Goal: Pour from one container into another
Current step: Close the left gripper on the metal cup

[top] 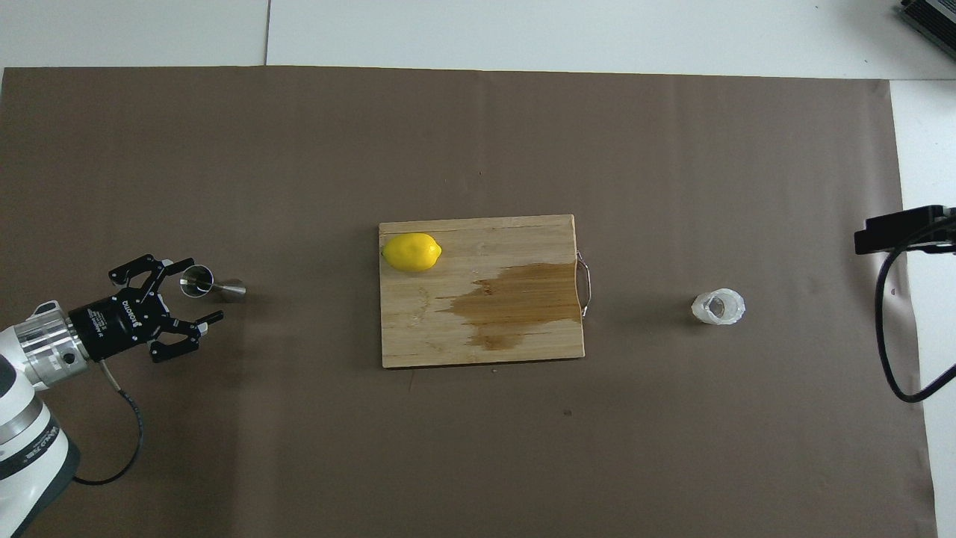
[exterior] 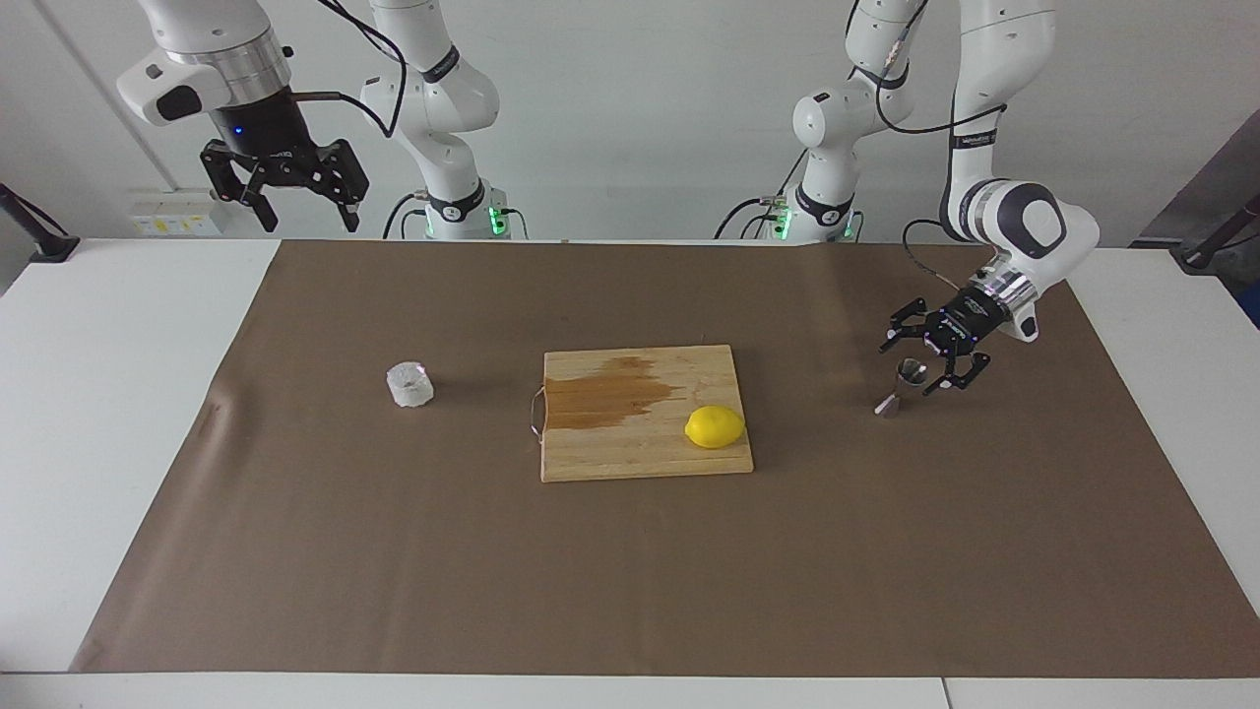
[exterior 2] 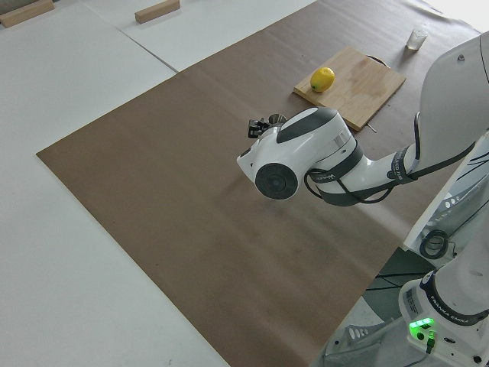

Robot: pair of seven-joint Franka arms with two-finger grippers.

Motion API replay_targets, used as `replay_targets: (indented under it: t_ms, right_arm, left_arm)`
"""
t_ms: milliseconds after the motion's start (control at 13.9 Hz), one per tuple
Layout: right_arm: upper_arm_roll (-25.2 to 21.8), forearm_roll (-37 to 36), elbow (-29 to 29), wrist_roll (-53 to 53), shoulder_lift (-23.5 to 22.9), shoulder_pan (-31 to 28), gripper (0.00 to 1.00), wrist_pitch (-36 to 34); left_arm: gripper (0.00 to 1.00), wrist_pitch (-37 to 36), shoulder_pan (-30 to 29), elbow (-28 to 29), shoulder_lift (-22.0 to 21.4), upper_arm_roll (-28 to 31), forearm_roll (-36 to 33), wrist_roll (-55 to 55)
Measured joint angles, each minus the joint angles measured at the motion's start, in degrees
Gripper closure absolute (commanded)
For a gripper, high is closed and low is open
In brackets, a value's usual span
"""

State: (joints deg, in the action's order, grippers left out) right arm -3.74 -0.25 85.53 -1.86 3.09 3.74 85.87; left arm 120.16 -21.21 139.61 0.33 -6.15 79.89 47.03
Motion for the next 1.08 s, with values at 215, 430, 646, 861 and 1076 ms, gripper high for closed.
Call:
replay_targets:
  t_ms: [215, 430, 646, 861, 1076]
  right_arm:
    - [0.00, 0.00, 0.00, 0.00, 0.00, -0.12, 0.00, 0.02]
    - [0.00, -0.04, 0.00, 0.00, -0.01, -0.21, 0.00, 0.05]
    - [0.00, -0.04, 0.00, 0.00, -0.14, -0.21, 0.00, 0.13]
    - [0.00, 0.00, 0.03, 0.00, -0.17, -0.20, 0.00, 0.13]
    - [0.34, 0.09, 0.03, 0.00, -0.06, -0.10, 0.00, 0.13]
  left_arm:
    - [0.02, 0.08, 0.00, -0.06, 0.02, 0.00, 0.01, -0.20]
    - [0.24, 0.15, 0.00, -0.52, 0.04, 0.00, 0.03, -0.26]
    - [0.24, 0.22, 0.00, -0.71, 0.05, 0.00, 0.04, -0.53]
    - [0.28, 0.40, 0.00, -0.71, 0.05, 0.01, 0.04, -1.01]
    - [0.54, 0.66, 0.00, -0.72, 0.05, 0.02, 0.04, -1.11]
